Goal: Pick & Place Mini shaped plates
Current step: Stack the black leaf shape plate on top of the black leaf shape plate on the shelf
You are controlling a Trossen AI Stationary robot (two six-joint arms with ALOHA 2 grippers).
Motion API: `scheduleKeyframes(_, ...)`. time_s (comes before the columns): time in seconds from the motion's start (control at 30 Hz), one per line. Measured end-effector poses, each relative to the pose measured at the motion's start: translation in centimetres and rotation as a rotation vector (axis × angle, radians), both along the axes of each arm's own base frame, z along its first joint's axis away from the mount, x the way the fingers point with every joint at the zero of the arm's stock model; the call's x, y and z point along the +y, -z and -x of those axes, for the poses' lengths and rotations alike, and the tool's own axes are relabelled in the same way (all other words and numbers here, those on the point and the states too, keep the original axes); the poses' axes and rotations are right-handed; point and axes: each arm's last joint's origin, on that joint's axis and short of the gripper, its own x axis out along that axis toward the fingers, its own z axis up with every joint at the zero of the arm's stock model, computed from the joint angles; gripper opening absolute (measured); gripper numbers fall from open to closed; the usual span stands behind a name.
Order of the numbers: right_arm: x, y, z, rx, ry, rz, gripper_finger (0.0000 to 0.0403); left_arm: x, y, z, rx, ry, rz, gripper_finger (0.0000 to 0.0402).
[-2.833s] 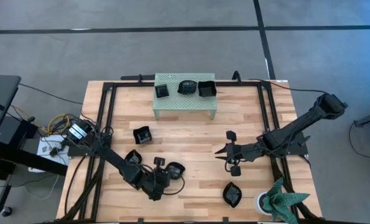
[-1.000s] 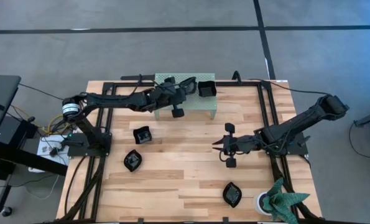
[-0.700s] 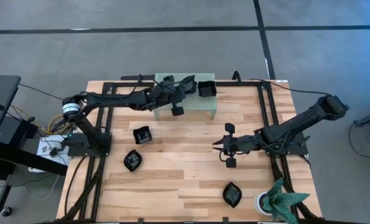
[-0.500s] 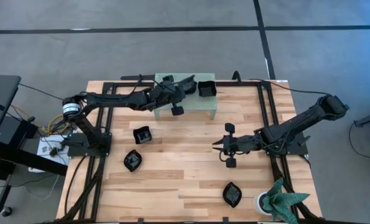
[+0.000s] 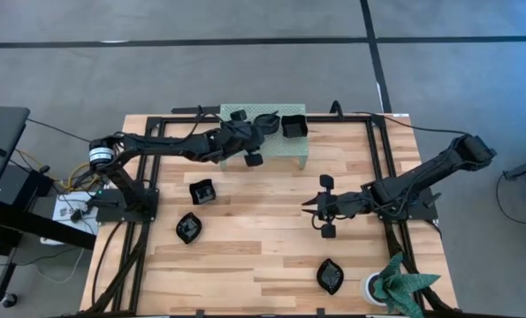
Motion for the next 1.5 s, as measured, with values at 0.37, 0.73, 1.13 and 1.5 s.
scheduleKeyframes(0.37,0.0,0.0,0.0,0.0,0.0,0.0,0.0069,0.1,-0.1,0.2,0.01,-0.093,-0.049,0.0141)
scheduleKeyframes(0.73,0.0,0.0,0.0,0.0,-0.001,-0.001,0.0069,-0.9,0.0,-0.2,-0.014,-0.027,0.0,0.0131)
scheduleKeyframes(1.13,0.0,0.0,0.0,0.0,-0.002,-0.002,0.0069,0.5,0.0,0.2,-0.022,-0.078,0.01,0.0131)
scheduleKeyframes(1.5,0.0,0.0,0.0,0.001,-0.002,-0.002,0.0069,-0.8,-0.2,-0.1,-0.021,-0.028,-0.003,0.0131)
